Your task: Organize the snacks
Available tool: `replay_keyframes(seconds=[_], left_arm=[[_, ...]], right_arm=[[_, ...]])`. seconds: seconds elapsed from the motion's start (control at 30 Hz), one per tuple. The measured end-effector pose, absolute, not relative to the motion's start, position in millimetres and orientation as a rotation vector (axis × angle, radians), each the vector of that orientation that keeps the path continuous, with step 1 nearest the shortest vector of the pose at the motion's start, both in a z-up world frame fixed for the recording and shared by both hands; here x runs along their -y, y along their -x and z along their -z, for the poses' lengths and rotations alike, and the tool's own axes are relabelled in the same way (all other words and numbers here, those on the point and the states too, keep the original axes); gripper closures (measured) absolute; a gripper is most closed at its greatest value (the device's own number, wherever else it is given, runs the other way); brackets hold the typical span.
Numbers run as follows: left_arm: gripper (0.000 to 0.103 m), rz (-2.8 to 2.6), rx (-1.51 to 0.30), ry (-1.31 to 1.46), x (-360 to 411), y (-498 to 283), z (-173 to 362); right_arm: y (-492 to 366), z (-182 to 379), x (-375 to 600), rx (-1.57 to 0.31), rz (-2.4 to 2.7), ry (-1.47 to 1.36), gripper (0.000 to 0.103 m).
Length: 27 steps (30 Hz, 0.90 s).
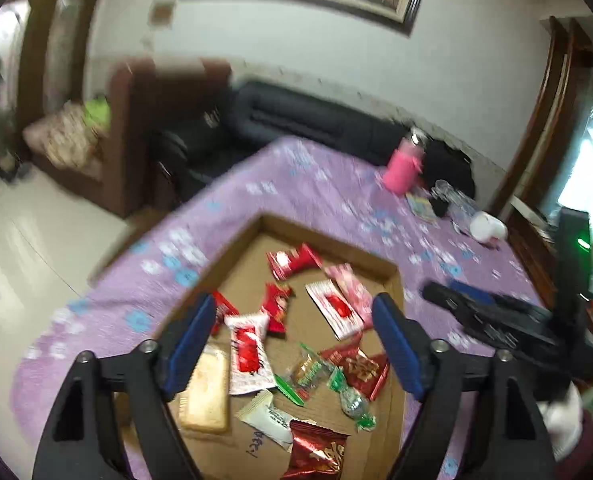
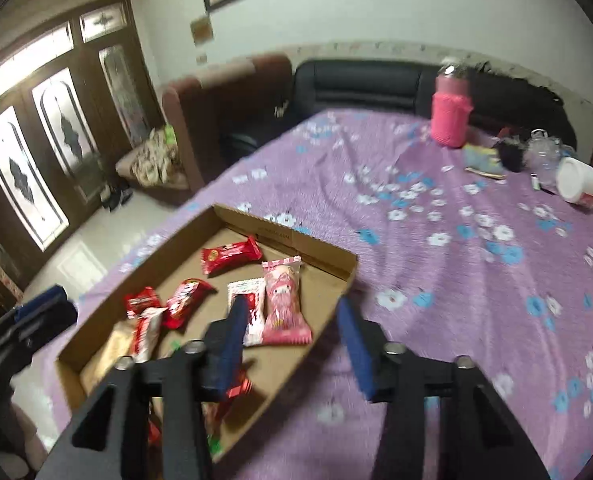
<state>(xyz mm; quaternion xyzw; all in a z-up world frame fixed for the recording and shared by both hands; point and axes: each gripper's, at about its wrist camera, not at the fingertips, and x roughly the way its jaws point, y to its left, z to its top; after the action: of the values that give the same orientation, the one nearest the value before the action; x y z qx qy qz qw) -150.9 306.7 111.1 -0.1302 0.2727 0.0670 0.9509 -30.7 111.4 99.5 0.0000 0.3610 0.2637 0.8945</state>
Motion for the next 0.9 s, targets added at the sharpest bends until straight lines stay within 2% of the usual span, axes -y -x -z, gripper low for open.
replay_keyframes(seconds=[0.1,0.2,0.33,0.63,0.9], left_arm=[[0.0,-0.308,-0.434,0.143,-280.5,177.7,-125.4],[0.0,-0.341,-0.403,0.118,-263.0,191.0,-126.8],[0.0,-0.28,-0.486,0.138,-248.8,188.1,-119.6],[0.0,-0.233,-0.539,0.063,-207.5,194.4,-115.1],[0.0,-0.229,-0.568,0.059,-202.7,195.2,-112.2]], right_arm=[[56.0,-101.1,-87.2,-0.716,-0.542,-0.067,0.044],[73.2,-92.6,-65.6,-0.72,-0.526,-0.149,0.043],[93.2,-81.9,-44.4,-0.721,-0.489,-0.216,0.043],[119.1,-76.4,-21.4,-0.71,-0.408,-0.21,0.04],[132.1,-75.9,-32.0,-0.709,-0.423,-0.161,0.039]])
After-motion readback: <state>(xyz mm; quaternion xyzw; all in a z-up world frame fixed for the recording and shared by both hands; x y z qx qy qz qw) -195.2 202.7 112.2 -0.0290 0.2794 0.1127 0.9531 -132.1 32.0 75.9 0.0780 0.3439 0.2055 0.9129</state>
